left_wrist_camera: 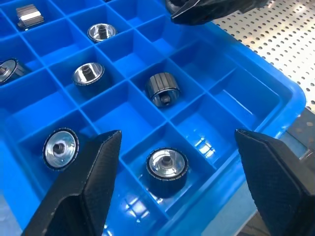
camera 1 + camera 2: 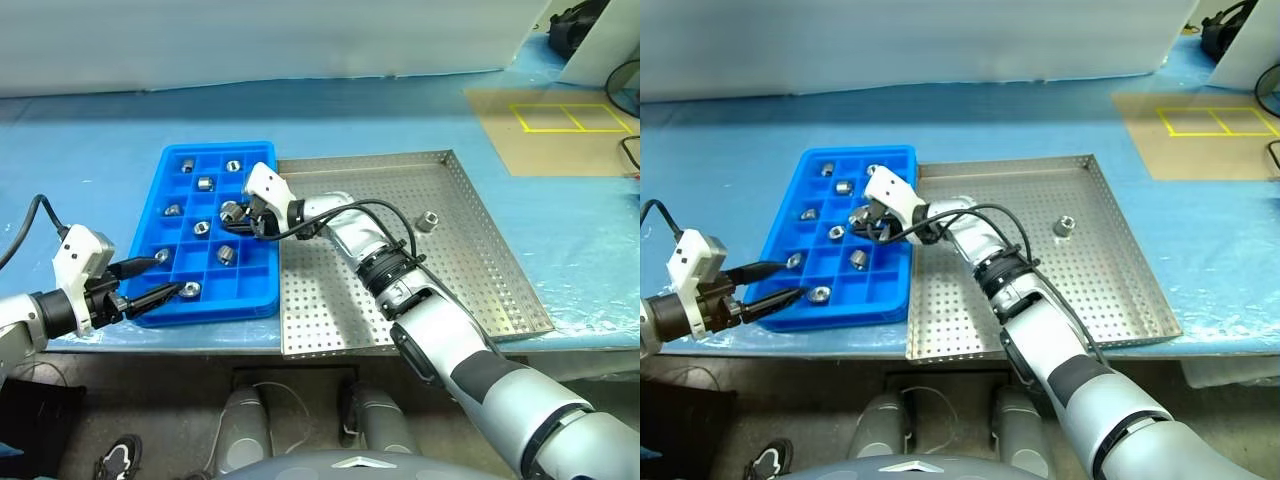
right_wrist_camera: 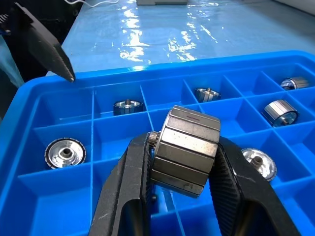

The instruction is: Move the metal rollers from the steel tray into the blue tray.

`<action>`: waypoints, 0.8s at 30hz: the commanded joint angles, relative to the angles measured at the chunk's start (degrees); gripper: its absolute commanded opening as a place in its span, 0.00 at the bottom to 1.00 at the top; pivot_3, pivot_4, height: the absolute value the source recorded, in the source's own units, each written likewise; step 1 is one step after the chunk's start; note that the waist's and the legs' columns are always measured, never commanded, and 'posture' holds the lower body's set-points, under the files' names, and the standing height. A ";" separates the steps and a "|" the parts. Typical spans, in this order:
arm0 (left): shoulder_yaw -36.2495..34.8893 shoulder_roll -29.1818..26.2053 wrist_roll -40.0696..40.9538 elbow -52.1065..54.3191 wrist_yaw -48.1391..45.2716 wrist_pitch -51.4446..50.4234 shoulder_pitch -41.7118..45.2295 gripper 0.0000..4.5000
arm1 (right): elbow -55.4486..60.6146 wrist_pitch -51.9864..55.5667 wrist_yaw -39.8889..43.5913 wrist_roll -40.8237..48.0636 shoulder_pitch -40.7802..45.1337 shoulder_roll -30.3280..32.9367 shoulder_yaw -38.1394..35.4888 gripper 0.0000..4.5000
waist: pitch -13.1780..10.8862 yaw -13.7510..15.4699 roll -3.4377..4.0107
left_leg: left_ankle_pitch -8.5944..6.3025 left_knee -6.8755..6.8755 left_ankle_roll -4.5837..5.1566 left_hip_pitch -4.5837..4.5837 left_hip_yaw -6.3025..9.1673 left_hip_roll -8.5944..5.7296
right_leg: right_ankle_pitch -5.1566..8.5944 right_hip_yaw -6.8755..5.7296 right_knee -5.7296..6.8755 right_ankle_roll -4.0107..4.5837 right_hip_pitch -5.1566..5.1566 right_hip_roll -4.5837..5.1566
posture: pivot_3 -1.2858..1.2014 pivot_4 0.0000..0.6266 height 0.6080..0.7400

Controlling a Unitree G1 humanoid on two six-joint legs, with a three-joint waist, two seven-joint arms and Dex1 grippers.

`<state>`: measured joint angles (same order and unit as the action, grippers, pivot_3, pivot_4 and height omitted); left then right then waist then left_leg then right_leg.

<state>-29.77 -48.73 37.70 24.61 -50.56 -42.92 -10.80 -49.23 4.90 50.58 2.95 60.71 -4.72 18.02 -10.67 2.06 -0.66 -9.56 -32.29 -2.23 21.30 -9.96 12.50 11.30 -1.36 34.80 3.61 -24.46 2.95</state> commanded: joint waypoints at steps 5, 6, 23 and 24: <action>-0.85 0.68 2.03 3.37 2.41 -0.42 0.02 0.86 | -6.32 -5.93 -8.97 -3.26 3.30 -1.54 -2.98 0.26 | 0.00 0.48 0.00 | 0.04 0.00 -0.07 -0.03 0.00 0.03 | 0.00 -0.02 0.07 0.00 0.00 0.00 | 0.53 0.24 1.00; -0.58 0.60 2.16 3.33 2.48 -0.39 0.12 0.86 | -7.23 -6.31 -10.33 -3.51 3.75 -1.65 -3.51 0.26 | 0.00 0.47 0.00 | 0.05 0.00 -0.08 -0.04 0.00 0.03 | 0.00 -0.02 0.08 0.00 0.00 0.00 | 0.53 0.24 1.00; 5.05 -0.49 2.11 0.86 1.83 -0.19 5.41 0.86 | -6.83 -5.48 -9.61 -4.22 3.24 -0.50 -5.78 0.72 | 0.01 0.21 -0.02 | 0.08 0.02 -0.13 -0.03 -0.02 -0.07 | 0.00 -0.02 0.11 0.01 -0.06 -0.06 | 0.49 0.24 1.00; 5.36 -0.45 2.14 0.89 1.81 -0.21 5.65 0.86 | -6.10 -5.33 -9.25 -3.84 3.26 -0.21 -6.16 0.72 | 0.01 0.20 -0.02 | 0.08 0.02 -0.13 -0.03 -0.02 -0.07 | 0.00 -0.01 0.11 0.01 -0.06 -0.06 | 0.49 0.24 1.00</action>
<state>-24.25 -48.37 39.22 25.00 -48.39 -43.29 -5.80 -58.56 -0.52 40.66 -2.02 63.39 -4.91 13.05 -10.66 2.26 -0.68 -9.48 -32.27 -2.36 21.28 -9.99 12.43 11.30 -1.38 34.92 3.62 -24.52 2.89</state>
